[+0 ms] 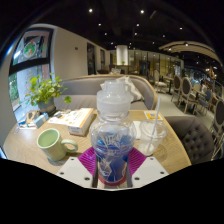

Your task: Pour water

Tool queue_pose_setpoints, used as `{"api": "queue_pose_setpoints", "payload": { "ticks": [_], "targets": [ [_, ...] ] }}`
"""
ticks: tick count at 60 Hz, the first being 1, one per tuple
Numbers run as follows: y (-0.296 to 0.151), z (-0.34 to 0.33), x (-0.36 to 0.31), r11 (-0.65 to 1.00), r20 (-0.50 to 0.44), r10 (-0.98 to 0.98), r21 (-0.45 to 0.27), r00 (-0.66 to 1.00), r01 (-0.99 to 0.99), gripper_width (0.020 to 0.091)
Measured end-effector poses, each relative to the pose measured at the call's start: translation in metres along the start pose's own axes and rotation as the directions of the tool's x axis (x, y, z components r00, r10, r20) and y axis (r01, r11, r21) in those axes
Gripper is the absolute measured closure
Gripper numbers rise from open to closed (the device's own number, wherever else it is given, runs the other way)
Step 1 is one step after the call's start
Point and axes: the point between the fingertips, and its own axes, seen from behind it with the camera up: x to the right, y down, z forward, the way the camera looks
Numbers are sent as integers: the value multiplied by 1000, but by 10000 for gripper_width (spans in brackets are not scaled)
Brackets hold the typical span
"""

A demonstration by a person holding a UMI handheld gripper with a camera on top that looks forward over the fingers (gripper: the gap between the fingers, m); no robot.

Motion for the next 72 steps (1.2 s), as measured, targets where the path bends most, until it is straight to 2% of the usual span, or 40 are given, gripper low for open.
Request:
{"api": "queue_pose_setpoints", "payload": {
  "ticks": [1, 5, 11, 14, 17, 19, 21, 22, 24, 27, 48, 60, 72],
  "targets": [
    [-1, 3, -1, 1000, 3, 5, 22, 1000, -5, 714],
    [2, 0, 4, 999, 12, 9, 31, 1000, -9, 706],
    [1, -3, 4, 999, 5, 24, 43, 1000, -24, 638],
    [3, -2, 5, 1000, 6, 22, 20, 1000, -22, 601],
    [17, -3, 6, 998, 2, 37, -41, 999, -37, 509],
    [26, -4, 8, 995, -8, 54, -86, 999, -55, 400],
    [33, -8, 12, 990, -32, 77, -118, 997, -80, 261],
    [37, -9, 13, 987, -44, 87, -129, 995, -92, 234],
    [40, -18, 14, 985, -63, 97, -140, 993, -105, 278],
    [41, -33, 13, 985, -81, 95, -138, 992, -106, 249],
    [35, -205, -47, 979, -163, -24, -206, 986, -11, 252],
    [26, -275, -94, 982, -168, -16, -188, 986, -16, 252],
    [26, -303, -103, 986, -191, -29, -169, 981, -4, 250]
  ]
}}
